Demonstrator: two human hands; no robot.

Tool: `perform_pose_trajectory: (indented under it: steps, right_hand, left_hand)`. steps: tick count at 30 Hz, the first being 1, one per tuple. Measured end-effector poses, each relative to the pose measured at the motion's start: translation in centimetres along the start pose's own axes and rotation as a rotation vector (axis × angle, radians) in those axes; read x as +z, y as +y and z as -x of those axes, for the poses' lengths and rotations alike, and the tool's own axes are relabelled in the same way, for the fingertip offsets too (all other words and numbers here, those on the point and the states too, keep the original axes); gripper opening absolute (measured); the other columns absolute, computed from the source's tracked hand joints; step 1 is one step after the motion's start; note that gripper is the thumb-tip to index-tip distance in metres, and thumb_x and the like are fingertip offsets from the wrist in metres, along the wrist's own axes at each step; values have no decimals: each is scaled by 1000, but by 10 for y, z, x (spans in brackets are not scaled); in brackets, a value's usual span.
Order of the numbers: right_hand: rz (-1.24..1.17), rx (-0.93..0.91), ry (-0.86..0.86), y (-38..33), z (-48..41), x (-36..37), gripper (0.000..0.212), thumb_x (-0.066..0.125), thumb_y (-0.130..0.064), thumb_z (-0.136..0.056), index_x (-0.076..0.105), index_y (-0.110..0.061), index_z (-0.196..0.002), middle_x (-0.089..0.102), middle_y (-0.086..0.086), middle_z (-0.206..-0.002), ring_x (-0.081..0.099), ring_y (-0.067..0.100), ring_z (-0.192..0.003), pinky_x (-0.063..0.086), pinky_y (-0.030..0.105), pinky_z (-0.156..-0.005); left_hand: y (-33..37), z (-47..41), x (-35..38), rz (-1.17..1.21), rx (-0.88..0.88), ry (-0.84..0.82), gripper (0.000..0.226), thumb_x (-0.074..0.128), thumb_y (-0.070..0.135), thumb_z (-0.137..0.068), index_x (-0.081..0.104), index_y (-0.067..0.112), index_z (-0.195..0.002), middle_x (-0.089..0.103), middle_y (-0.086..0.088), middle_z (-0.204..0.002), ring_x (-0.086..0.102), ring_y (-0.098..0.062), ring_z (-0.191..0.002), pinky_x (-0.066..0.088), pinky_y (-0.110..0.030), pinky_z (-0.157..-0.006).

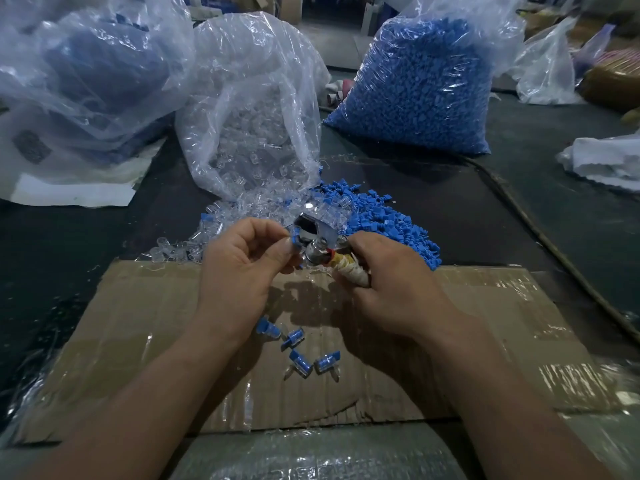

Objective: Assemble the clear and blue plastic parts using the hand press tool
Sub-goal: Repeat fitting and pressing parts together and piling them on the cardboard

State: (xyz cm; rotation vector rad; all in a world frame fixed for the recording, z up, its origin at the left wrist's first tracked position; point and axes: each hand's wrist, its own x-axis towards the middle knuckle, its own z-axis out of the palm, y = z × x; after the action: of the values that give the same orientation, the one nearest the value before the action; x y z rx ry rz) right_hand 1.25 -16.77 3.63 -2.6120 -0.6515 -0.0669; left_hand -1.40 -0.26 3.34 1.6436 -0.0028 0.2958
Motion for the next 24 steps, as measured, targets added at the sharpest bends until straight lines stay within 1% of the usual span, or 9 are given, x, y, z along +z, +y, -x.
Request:
perform_pose_trajectory:
  steps: [3, 5, 11, 14, 16, 18, 20, 22, 24]
  right_hand:
    - [-3, 4, 10, 4, 0, -4, 25, 62, -25, -80, 54, -22, -104, 44, -12, -87, 39, 7, -78, 30, 25, -69]
    - [7, 1, -6, 5, 0, -5, 30, 63, -25, -81, 55, -20, -109, 45, -12, -89, 39, 6, -80, 31, 25, -70]
    - [34, 18, -55, 14, 0, -10, 18, 62, -27, -82, 49, -31, -93, 41, -18, -78, 38, 2, -72, 29, 22, -60]
    - [55, 63, -63, 23, 1, -16, 22, 64, -30, -82, 43, -34, -84, 42, -18, -73, 39, -2, -66, 26, 20, -55]
    - [78, 93, -74, 26, 1, -19, 22, 67, -30, -79, 46, -32, -84, 43, -17, -74, 40, -2, -66, 27, 22, -54]
    - [100, 105, -87, 27, 2, -20, 22, 67, -33, -79, 46, -31, -84, 44, -16, -75, 41, 1, -67, 29, 24, -55]
    - [105, 110, -99, 25, 1, -20, 22, 67, -36, -79, 46, -32, -86, 44, -16, -77, 42, 4, -70, 32, 26, -58]
    - [97, 109, -113, 23, 1, -19, 22, 67, -36, -78, 48, -32, -87, 45, -15, -78, 45, 8, -74, 35, 27, -62]
    - [84, 94, -134, 21, 2, -19, 22, 69, -37, -75, 51, -32, -87, 47, -16, -76, 46, 7, -74, 34, 26, -61]
  left_hand:
    - [-3, -2, -1, -21, -3, 6, 14, 60, -2, -80, 61, 11, -79, 65, -4, -73, 61, -2, -59, 49, -11, -57]
    - [-5, -2, -2, -31, 5, 10, 15, 61, -2, -80, 61, 12, -78, 65, -1, -70, 62, -1, -59, 49, -11, -56]
    - [-7, -10, -14, 84, -50, 91, 14, 58, 2, -82, 62, 14, -78, 70, -2, -71, 65, -8, -61, 50, -15, -52]
    - [-6, -13, -22, 73, -205, -182, 7, 63, 9, -74, 68, 13, -71, 69, -5, -66, 59, -9, -49, 46, -16, -45]
    - [-6, -11, -21, -18, -289, -434, 4, 67, 12, -67, 69, 10, -70, 70, -7, -66, 63, -13, -53, 51, -21, -50]
    - [-8, -9, -18, -130, -265, -595, 5, 70, 6, -68, 67, 10, -70, 70, -5, -63, 65, -10, -55, 50, -16, -51]
    - [-8, -8, -16, -209, -206, -678, 7, 74, 11, -67, 70, 16, -66, 69, -1, -61, 62, -5, -55, 46, -13, -52]
    - [-8, -8, -17, -247, -183, -732, 10, 73, 27, -62, 72, 17, -65, 70, -1, -65, 61, -5, -58, 47, -15, -55]
    - [-7, -10, -20, -228, -201, -688, 18, 69, 35, -59, 72, 19, -67, 70, -4, -68, 62, -10, -60, 50, -18, -58]
